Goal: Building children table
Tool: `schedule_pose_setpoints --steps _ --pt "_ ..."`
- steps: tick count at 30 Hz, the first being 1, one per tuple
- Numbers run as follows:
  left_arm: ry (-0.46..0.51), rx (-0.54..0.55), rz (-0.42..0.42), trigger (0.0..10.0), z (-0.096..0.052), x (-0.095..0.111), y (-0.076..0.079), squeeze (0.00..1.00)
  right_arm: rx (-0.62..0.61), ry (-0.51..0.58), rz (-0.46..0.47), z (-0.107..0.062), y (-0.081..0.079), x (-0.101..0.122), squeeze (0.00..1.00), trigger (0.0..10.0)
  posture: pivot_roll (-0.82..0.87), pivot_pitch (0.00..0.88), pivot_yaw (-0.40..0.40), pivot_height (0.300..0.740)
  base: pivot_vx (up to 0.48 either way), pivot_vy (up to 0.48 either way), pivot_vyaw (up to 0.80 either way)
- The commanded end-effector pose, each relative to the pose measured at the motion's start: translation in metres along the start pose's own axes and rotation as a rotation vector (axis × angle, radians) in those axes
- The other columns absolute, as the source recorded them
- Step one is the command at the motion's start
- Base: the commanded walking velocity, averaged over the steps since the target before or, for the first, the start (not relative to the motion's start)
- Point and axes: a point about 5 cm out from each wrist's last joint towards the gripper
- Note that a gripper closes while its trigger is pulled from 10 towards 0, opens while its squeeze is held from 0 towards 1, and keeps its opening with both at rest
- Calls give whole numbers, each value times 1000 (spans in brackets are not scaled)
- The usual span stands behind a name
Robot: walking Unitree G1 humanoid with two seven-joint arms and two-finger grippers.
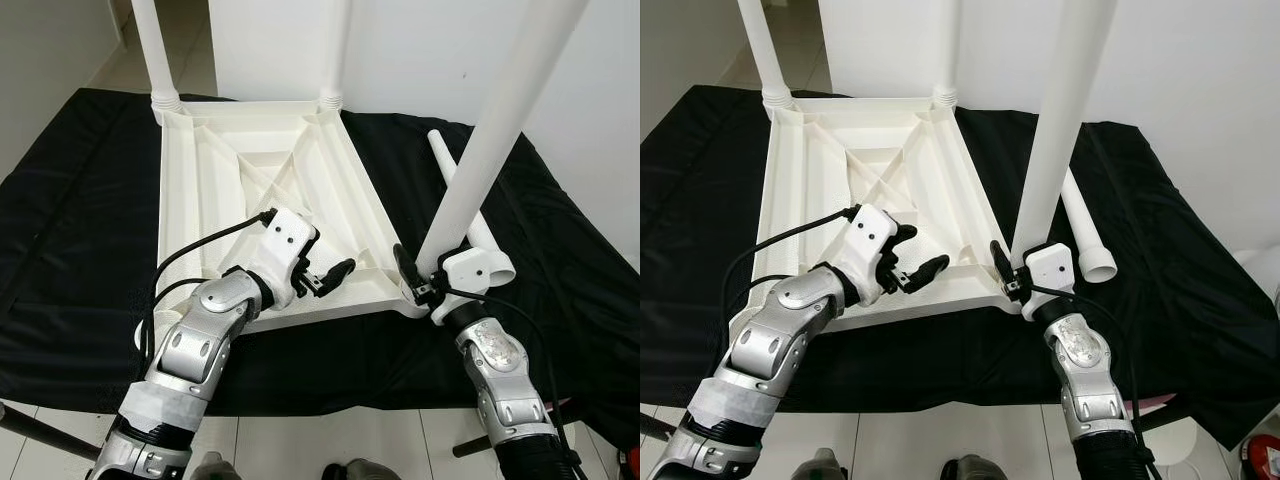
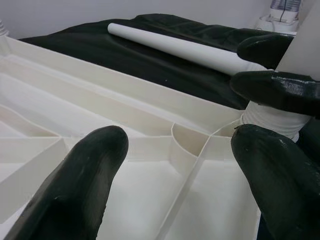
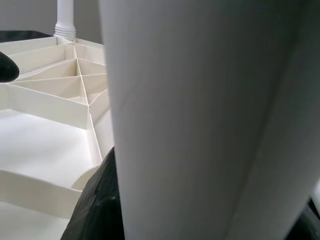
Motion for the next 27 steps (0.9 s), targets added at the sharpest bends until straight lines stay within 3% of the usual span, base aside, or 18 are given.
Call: schedule_pose_setpoints --steps 1,6,16,27 --pt "6 -8 2 10000 2 4 3 0 52 -131 66 -10 -14 -27 0 10000 95 0 -59 740 0 0 0" --pt "7 -2 5 10000 2 6 2 0 23 -163 111 -9 -12 -37 0 10000 97 0 -59 740 0 0 0" --pt "14 8 8 10000 2 9 0 0 3 -154 174 1 -11 -37 0 10000 93 1 -61 740 0 0 0" --pt "20 15 15 10000 1 11 0 0 -80 -212 329 11 -7 -40 0 10000 95 3 -65 740 0 0 0"
Point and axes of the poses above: a point about 5 cm out from each wrist's last joint towards the gripper, its own z axis pointing out of the wrist towards the gripper, its own x axis along the axis of the wrist's last joint, y = z × x, and after that the axes turned 8 degrees about -z, right-handed
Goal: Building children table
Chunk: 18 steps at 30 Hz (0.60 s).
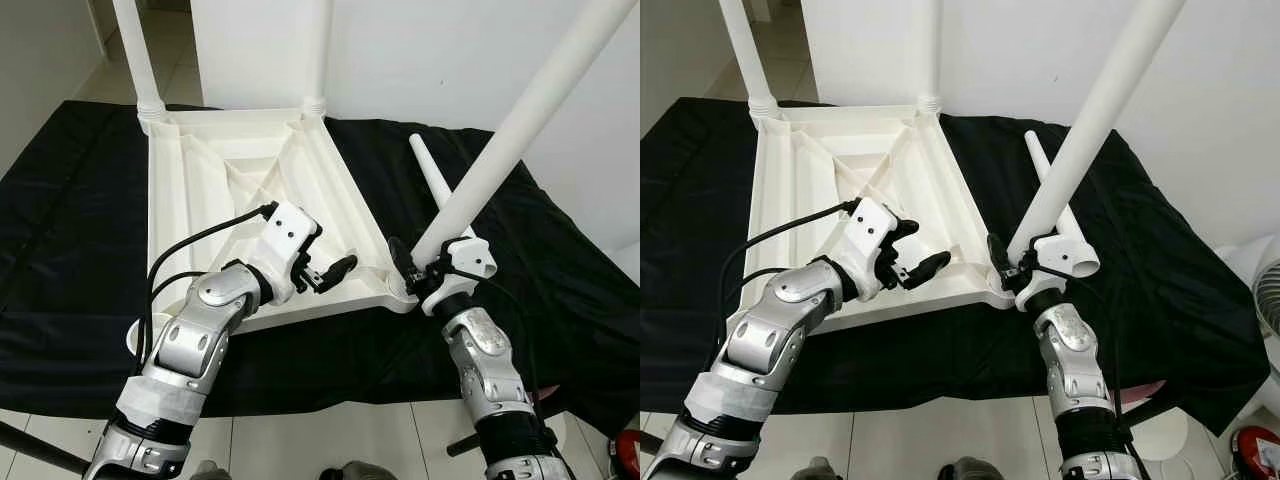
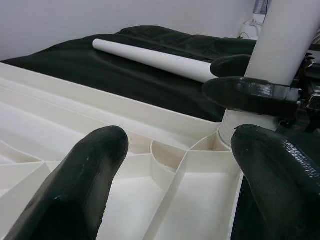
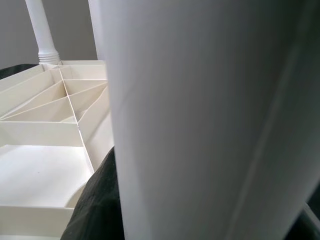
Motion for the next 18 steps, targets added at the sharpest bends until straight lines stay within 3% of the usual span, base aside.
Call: schedule_pose_setpoints --steps 1,9,14,18 --pt "10 13 0 10000 1 4 1 0 -40 -179 82 -7 -1 -30 0 10000 95 3 -65 740 0 0 0" --pt "10 14 1 10000 1 4 1 0 -60 -203 91 -4 0 -31 0 10000 96 3 -64 740 0 0 0" --pt "11 16 5 10000 1 5 0 0 -32 -187 32 -4 -4 -29 0 10000 97 3 -64 740 0 0 0" --pt "10 16 7 10000 0 5 0 0 -72 -173 41 -3 -6 -25 0 10000 97 6 -65 740 0 0 0"
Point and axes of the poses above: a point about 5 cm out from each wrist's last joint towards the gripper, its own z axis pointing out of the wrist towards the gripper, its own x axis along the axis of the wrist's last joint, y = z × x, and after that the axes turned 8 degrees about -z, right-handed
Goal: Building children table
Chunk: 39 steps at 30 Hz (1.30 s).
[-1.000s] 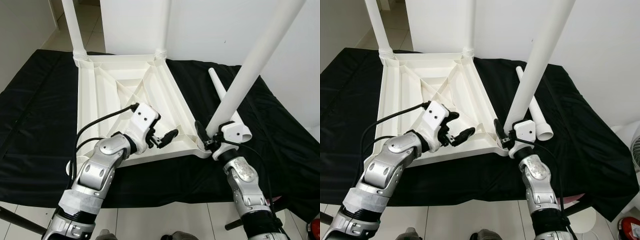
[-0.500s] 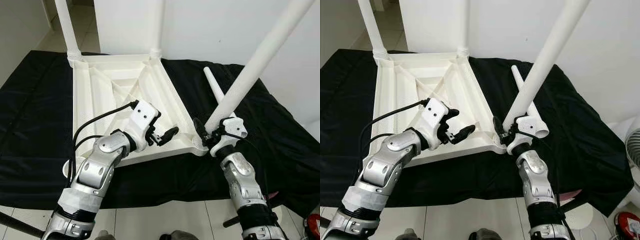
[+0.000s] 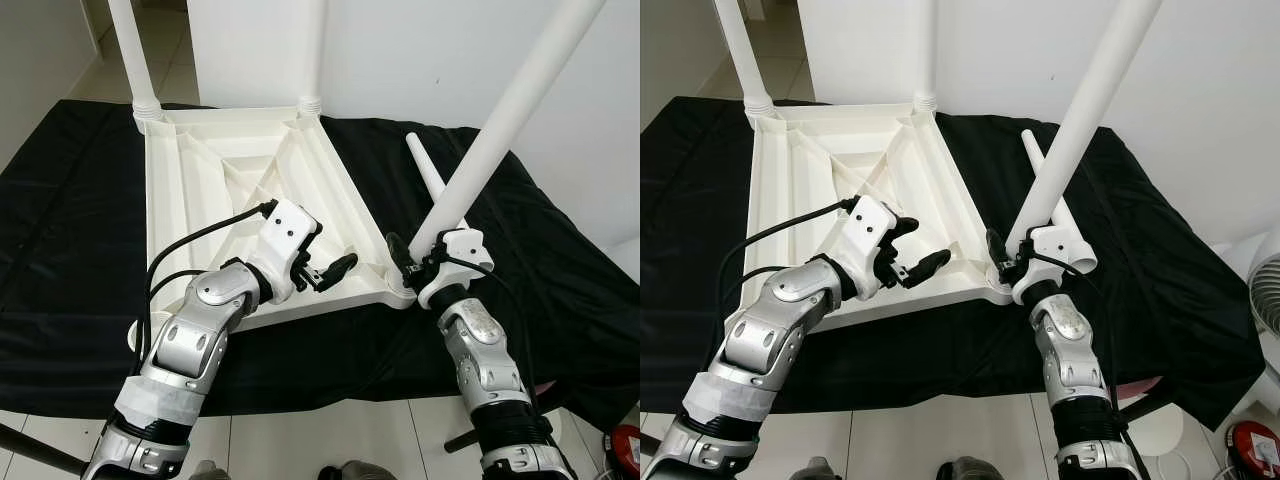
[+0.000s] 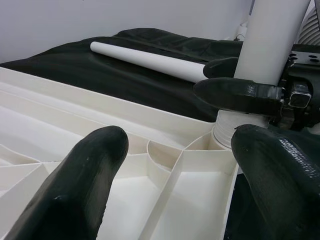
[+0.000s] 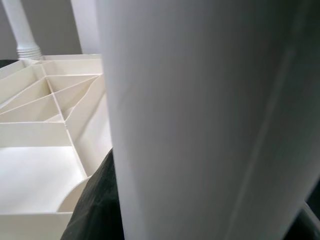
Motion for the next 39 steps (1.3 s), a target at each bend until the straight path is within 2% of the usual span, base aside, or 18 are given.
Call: schedule_pose_setpoints --steps 1,2,5,7,8,9,11,14,18,24,32,33,37,39 --pt "10 15 3 10000 1 4 1 0 -41 -140 43 -7 -5 -25 0 10000 97 6 -65 740 0 0 0" --pt "10 16 3 10000 1 4 0 0 -76 -134 44 -5 -7 -23 0 10000 98 7 -66 740 0 0 0" --pt "10 16 3 10000 1 4 0 0 -76 -134 44 -5 -7 -23 0 10000 98 7 -66 740 0 0 0" --pt "12 18 3 10000 1 5 0 0 -231 -153 48 1 -13 -19 0 10000 101 8 -71 740 0 0 0" --pt "12 18 3 10000 1 5 0 0 -231 -153 48 1 -13 -19 0 10000 101 8 -71 740 0 0 0" --pt "14 19 3 10000 1 5 0 0 -295 -155 51 4 -15 -17 0 10000 102 9 -72 740 0 0 0" --pt "15 20 3 10000 2 5 0 0 -343 -157 53 6 -16 -16 0 10000 102 8 -72 740 0 0 0" --pt "17 21 3 10000 2 6 0 0 -440 -113 73 9 -17 -7 0 10000 109 9 -74 740 0 0 0" --pt "17 23 4 10000 1 6 -1 0 -447 -99 93 11 -18 -5 0 10000 110 9 -74 740 0 0 0" --pt "21 33 6 10000 2 7 -2 0 -489 -55 116 12 -11 4 0 10000 113 10 -81 740 0 0 0" --pt "24 35 6 10000 2 8 -2 0 -493 -27 102 13 -10 8 0 10000 112 11 -83 740 0 0 0" --pt "26 35 5 10000 2 8 -2 0 -475 6 106 13 -12 12 1000 10000 112 12 -86 740 0 0 0" --pt "30 36 2 10000 3 8 -1 0 -407 112 93 11 -15 23 1000 10000 110 17 -87 740 0 0 0" --pt "31 34 0 10000 3 8 -1 0 -365 125 96 11 -16 25 1000 10000 108 17 -87 740 0 0 0"
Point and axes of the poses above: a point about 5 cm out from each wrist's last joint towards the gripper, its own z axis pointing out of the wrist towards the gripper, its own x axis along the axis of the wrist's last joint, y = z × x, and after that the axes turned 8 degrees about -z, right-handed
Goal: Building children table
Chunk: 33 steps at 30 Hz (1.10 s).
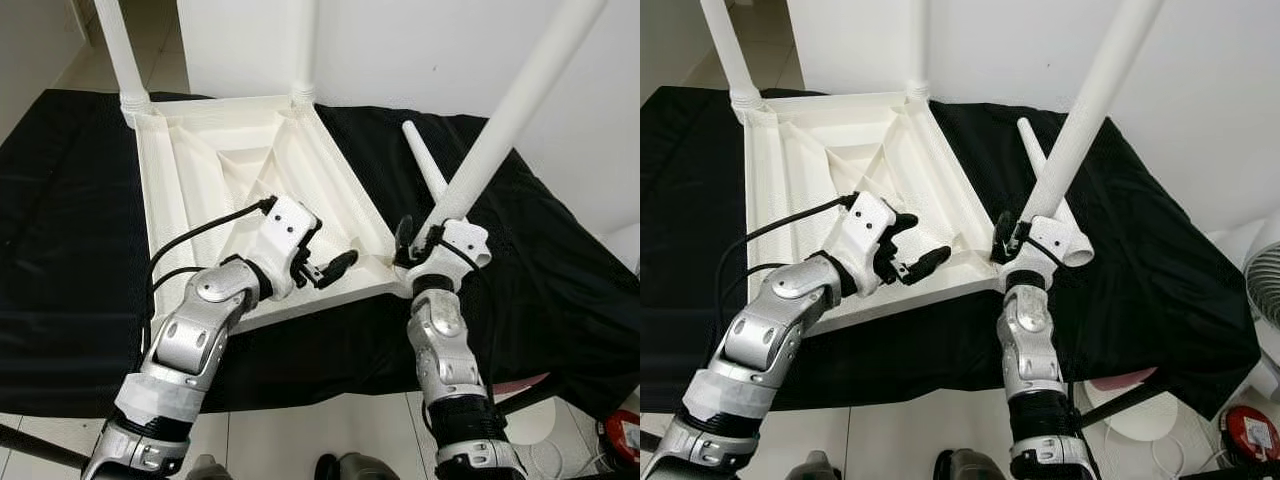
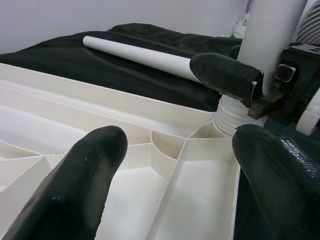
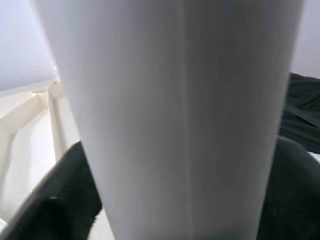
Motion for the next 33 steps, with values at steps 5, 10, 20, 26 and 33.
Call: schedule_pose_setpoints --steps 5,10,20,26,33 --pt "17 20 -1 10000 3 3 3 0 166 36 12 2 -1 7 0 10000 102 18 -89 740 0 0 0" --pt "15 12 4 10000 4 3 5 0 253 32 -6 2 6 7 0 10000 100 18 -88 740 0 0 0" --pt "-8 -31 24 10000 9 -3 17 0 431 -13 -111 2 40 -1 0 10000 94 18 -90 740 0 0 0" --pt "-25 -55 19 10000 14 -8 26 0 570 -48 -151 0 52 -4 0 10000 92 18 -89 740 0 0 0" --pt "-41 -83 0 10000 16 -12 35 0 716 -90 -195 0 60 -7 0 10000 91 20 -86 740 0 0 0"
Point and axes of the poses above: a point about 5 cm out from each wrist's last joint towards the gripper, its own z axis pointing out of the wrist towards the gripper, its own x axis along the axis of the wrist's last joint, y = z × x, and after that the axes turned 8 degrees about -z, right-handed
